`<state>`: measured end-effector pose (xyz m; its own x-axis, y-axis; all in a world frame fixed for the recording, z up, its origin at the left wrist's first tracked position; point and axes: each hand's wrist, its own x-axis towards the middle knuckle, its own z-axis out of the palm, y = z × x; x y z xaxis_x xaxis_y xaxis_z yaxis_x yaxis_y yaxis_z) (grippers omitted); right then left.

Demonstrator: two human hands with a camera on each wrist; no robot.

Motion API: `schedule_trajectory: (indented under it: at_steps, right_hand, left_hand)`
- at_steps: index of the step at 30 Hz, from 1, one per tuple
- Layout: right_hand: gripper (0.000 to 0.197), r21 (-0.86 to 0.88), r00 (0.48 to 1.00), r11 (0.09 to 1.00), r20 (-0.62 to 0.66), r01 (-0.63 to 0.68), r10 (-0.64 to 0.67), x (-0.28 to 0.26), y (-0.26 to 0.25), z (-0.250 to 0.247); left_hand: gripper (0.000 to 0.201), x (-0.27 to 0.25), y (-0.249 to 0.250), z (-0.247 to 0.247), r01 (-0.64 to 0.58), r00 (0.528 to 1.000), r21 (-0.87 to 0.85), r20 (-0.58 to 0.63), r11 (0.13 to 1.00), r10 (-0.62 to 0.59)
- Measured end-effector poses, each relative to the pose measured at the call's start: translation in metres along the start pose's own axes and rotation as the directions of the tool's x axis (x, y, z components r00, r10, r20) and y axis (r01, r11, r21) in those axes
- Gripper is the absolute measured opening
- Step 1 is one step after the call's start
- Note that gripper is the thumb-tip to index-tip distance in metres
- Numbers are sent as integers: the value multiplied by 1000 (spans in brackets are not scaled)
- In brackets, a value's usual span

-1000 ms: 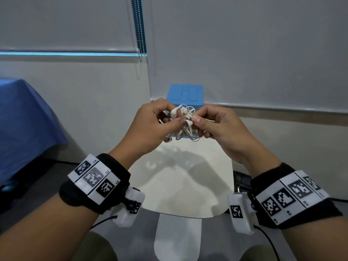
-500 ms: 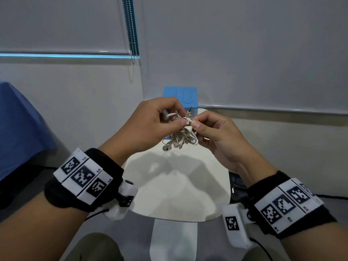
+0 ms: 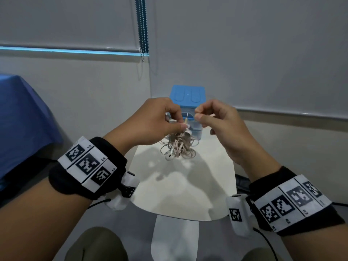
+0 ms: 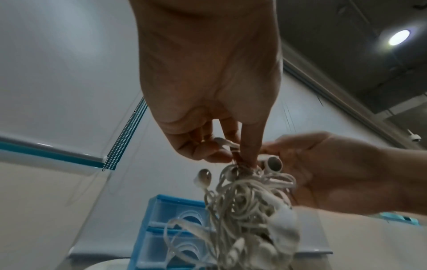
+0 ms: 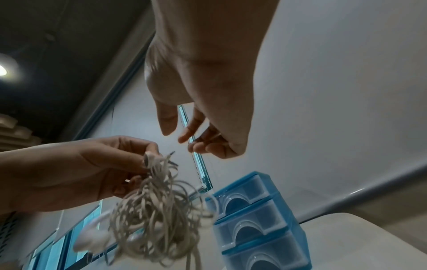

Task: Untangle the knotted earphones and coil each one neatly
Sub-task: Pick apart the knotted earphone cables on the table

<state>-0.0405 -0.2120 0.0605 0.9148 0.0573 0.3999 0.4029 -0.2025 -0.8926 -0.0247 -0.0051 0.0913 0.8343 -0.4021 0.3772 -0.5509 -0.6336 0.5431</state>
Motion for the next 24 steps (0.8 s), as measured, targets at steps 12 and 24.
schedule_trajectory:
  at_steps: [12,24]
  right_hand:
    - [6,-222,987,975,159,10,26,-12,30,9]
    - [11,-466,978,884,199,42,59,-3,20,15]
  left_hand:
    - [13,-15,-9,28,159,987,-245,52,956,-150]
    - [8,-17,-24,44,187,977,-158,130,970,-167]
